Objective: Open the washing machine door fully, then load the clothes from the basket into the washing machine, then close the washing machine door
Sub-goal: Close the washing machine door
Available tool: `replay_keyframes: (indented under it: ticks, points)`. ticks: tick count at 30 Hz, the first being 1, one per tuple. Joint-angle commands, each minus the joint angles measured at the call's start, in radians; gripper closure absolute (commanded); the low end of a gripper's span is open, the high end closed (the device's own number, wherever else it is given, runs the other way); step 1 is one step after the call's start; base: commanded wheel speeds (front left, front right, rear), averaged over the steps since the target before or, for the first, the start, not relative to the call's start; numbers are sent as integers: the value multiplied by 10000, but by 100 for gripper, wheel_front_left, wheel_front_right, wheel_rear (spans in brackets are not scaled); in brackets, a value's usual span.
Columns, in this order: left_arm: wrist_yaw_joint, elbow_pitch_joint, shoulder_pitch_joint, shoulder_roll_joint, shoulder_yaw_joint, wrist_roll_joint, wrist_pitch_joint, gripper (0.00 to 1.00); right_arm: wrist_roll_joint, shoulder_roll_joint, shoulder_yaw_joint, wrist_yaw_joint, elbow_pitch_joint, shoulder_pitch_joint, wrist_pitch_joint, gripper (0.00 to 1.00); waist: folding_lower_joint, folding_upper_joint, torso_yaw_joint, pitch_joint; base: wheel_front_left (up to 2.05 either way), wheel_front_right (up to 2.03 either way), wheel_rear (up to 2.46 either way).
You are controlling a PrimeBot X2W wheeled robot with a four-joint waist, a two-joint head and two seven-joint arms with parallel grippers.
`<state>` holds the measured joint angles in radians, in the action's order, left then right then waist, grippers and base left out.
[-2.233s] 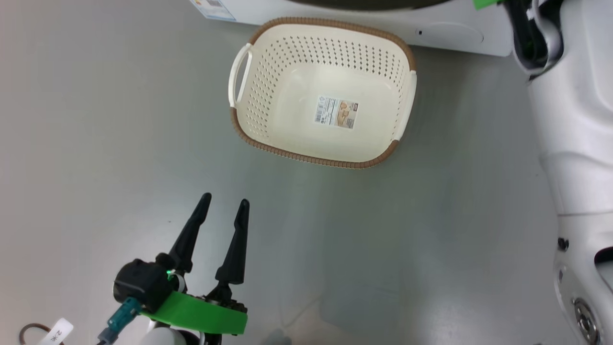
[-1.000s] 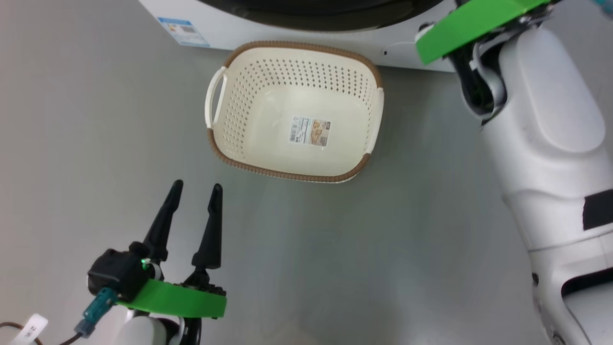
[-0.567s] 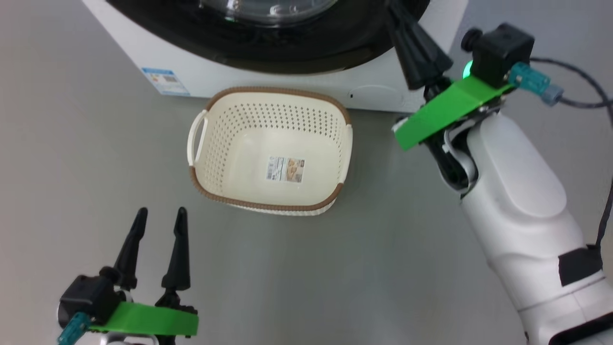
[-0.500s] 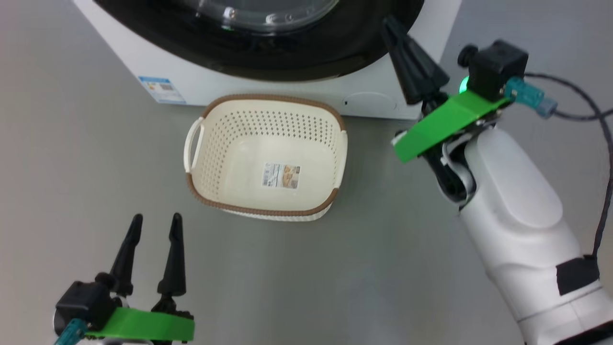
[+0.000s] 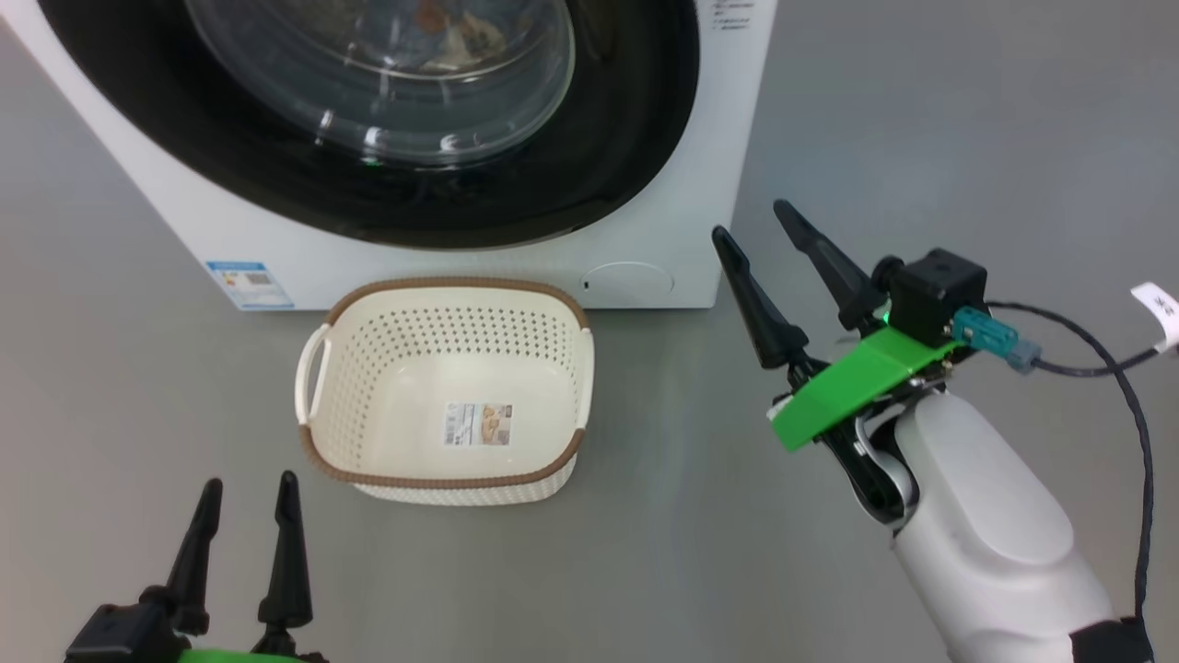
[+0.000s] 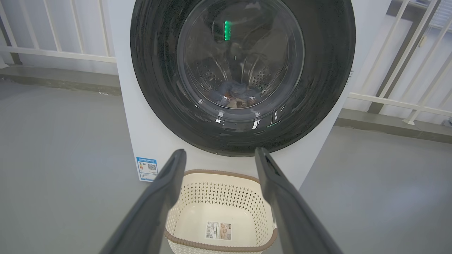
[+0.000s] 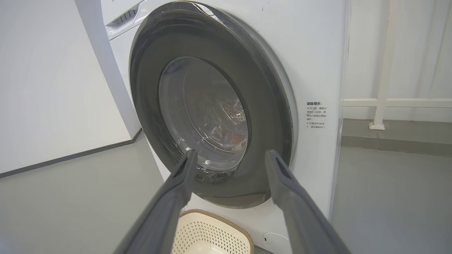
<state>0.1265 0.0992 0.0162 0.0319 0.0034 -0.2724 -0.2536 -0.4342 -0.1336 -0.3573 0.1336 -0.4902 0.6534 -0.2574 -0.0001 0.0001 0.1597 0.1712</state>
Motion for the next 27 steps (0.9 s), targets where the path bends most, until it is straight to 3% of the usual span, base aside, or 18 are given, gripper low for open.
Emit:
replay_keyframes:
  ticks: [1,5,17,27]
  points:
    - [2,-255,-56,183,428,162,-82,0,-36,77,-70,-29,384,-330,-43,0,1,-1,-437,-437,0,0,0]
    - [-42,-347,-329,183,633,261,-82,0,117,-137,190,-29,780,-1209,-43,0,1,-1,-757,-692,0,0,0]
    - [-234,-637,-926,183,973,339,-82,0,667,82,1552,-29,1782,-3456,-43,0,1,-1,-1472,-1039,0,0,0]
    - [-532,-763,-1273,183,958,555,-82,0,1223,271,2384,-29,2460,-4583,-43,0,1,-1,-1685,-1260,0,0,0]
